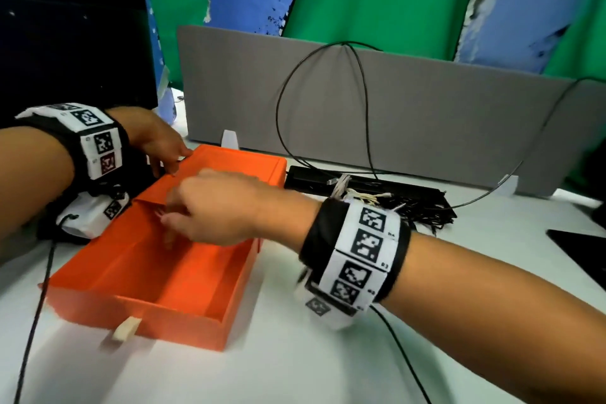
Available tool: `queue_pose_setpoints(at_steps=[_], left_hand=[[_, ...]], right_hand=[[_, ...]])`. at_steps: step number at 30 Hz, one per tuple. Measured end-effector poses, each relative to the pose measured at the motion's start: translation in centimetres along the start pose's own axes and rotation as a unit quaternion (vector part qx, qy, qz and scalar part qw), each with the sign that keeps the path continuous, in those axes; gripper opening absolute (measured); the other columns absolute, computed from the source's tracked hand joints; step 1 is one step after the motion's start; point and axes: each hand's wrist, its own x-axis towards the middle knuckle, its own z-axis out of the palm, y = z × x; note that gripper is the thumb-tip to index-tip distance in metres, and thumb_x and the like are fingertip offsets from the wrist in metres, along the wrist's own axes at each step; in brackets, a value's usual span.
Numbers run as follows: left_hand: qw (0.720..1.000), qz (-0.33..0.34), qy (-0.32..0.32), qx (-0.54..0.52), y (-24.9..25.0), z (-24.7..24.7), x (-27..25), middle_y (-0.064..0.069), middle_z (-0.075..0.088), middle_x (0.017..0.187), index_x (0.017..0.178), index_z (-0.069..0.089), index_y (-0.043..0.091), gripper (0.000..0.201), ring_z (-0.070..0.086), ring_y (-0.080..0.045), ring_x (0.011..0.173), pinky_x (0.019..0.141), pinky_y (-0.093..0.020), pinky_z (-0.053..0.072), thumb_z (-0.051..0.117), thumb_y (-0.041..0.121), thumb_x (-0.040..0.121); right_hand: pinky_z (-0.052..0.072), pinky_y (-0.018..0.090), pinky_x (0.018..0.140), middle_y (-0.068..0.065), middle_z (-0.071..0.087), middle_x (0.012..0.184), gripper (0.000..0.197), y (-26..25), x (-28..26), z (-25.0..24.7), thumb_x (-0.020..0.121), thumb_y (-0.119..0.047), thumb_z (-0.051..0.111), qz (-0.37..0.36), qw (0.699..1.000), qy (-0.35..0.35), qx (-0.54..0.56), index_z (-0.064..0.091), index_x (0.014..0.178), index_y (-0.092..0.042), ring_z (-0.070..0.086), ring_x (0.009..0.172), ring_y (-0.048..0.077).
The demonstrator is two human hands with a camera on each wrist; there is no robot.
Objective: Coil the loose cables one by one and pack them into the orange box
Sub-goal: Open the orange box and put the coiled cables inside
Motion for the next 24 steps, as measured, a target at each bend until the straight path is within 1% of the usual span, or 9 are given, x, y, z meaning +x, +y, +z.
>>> queue_pose_setpoints(at_steps=[2, 4, 7, 10, 14, 17, 19, 21, 24], left_hand=[[1.000, 0.001, -0.005, 0.000, -0.2, 0.0, 0.4, 0.003, 0.056, 0.087, 0.155, 0.021, 0.013, 0.072, 0.068, -0.019, 0.079, 0.059, -0.019, 0.052, 0.058, 0.005, 0.094], [1.000, 0.003, -0.004, 0.006, -0.5, 0.0, 0.9, 0.002, 0.058, 0.089, 0.156, 0.019, 0.013, 0.076, 0.068, -0.015, 0.073, 0.066, -0.022, 0.053, 0.060, 0.007, 0.093], [1.000, 0.007, -0.007, 0.006, -0.7, -0.2, 1.4, 0.000, 0.062, 0.092, 0.157, 0.017, 0.014, 0.078, 0.070, -0.014, 0.075, 0.082, -0.029, 0.055, 0.062, 0.009, 0.092], [1.000, 0.005, -0.015, 0.005, -0.8, -0.3, 1.7, 0.001, 0.063, 0.094, 0.157, 0.015, 0.016, 0.080, 0.072, -0.013, 0.078, 0.083, -0.028, 0.056, 0.063, 0.011, 0.093], [1.000, -0.001, -0.017, 0.010, -0.9, -0.4, 2.0, 0.005, 0.063, 0.093, 0.157, 0.014, 0.019, 0.082, 0.073, -0.012, 0.083, 0.090, -0.031, 0.056, 0.064, 0.016, 0.093], [1.000, -0.007, -0.013, 0.010, -0.9, -0.4, 2.2, 0.001, 0.062, 0.101, 0.157, 0.012, 0.020, 0.081, 0.073, -0.011, 0.084, 0.092, -0.031, 0.055, 0.063, 0.016, 0.094], [1.000, -0.007, -0.014, 0.014, -0.8, -0.4, 2.2, -0.001, 0.061, 0.102, 0.158, 0.011, 0.020, 0.082, 0.073, -0.012, 0.085, 0.093, -0.033, 0.055, 0.062, 0.016, 0.094], [1.000, -0.006, -0.014, 0.015, -0.9, -0.4, 2.3, -0.002, 0.060, 0.104, 0.158, 0.010, 0.020, 0.081, 0.072, -0.012, 0.085, 0.094, -0.034, 0.054, 0.062, 0.015, 0.095], [1.000, -0.004, -0.015, 0.019, -1.0, -0.3, 2.3, -0.004, 0.059, 0.107, 0.158, 0.010, 0.019, 0.081, 0.072, -0.013, 0.085, 0.093, -0.033, 0.054, 0.061, 0.014, 0.095]], right_hand=[[0.036, 0.029, 0.068, -0.001, 0.059, 0.084, 0.020, 3.1, -1.9, -2.7, 0.100, -0.032, 0.048, 0.048, 0.997, 0.053, 0.008, 0.056, 0.083, -0.026, 0.049, 0.082, 0.020], [0.040, 0.031, 0.068, 0.000, 0.058, 0.081, 0.018, 6.8, -4.0, -4.3, 0.098, -0.029, 0.051, 0.119, 0.992, 0.050, -0.012, 0.061, 0.086, -0.020, 0.055, 0.083, 0.025], [0.045, 0.032, 0.072, 0.006, 0.065, 0.091, 0.021, 12.7, -7.5, -4.5, 0.097, -0.029, 0.054, 0.212, 0.971, -0.069, -0.082, 0.068, 0.098, -0.014, 0.060, 0.090, 0.027], [0.046, 0.031, 0.075, 0.004, 0.068, 0.099, 0.016, 17.1, -10.8, -3.1, 0.095, -0.026, 0.057, 0.280, 0.948, -0.125, -0.080, 0.068, 0.101, -0.016, 0.062, 0.094, 0.026], [0.050, 0.035, 0.091, 0.002, 0.062, 0.120, 0.027, 18.9, -12.7, -0.8, 0.093, -0.033, 0.065, 0.266, 0.962, -0.047, -0.028, 0.064, 0.118, -0.020, 0.060, 0.111, 0.023], [0.048, 0.040, 0.103, -0.002, 0.050, 0.143, 0.046, 17.2, -12.6, 1.2, 0.095, -0.041, 0.060, 0.221, 0.973, -0.066, -0.028, 0.055, 0.138, -0.024, 0.054, 0.123, 0.019], [0.052, 0.042, 0.097, 0.001, 0.057, 0.135, 0.040, 16.2, -12.0, 2.6, 0.095, -0.043, 0.053, 0.215, 0.968, -0.119, -0.043, 0.061, 0.129, -0.022, 0.059, 0.117, 0.023], [0.055, 0.042, 0.082, 0.003, 0.065, 0.107, 0.033, 15.5, -11.4, 3.7, 0.094, -0.045, 0.045, 0.231, 0.957, -0.167, -0.048, 0.066, 0.102, -0.021, 0.064, 0.096, 0.026], [0.049, 0.035, 0.066, 0.000, 0.060, 0.086, 0.031, 15.1, -10.9, 4.3, 0.091, -0.048, 0.045, 0.242, 0.948, -0.200, -0.043, 0.056, 0.079, -0.022, 0.061, 0.081, 0.025]])
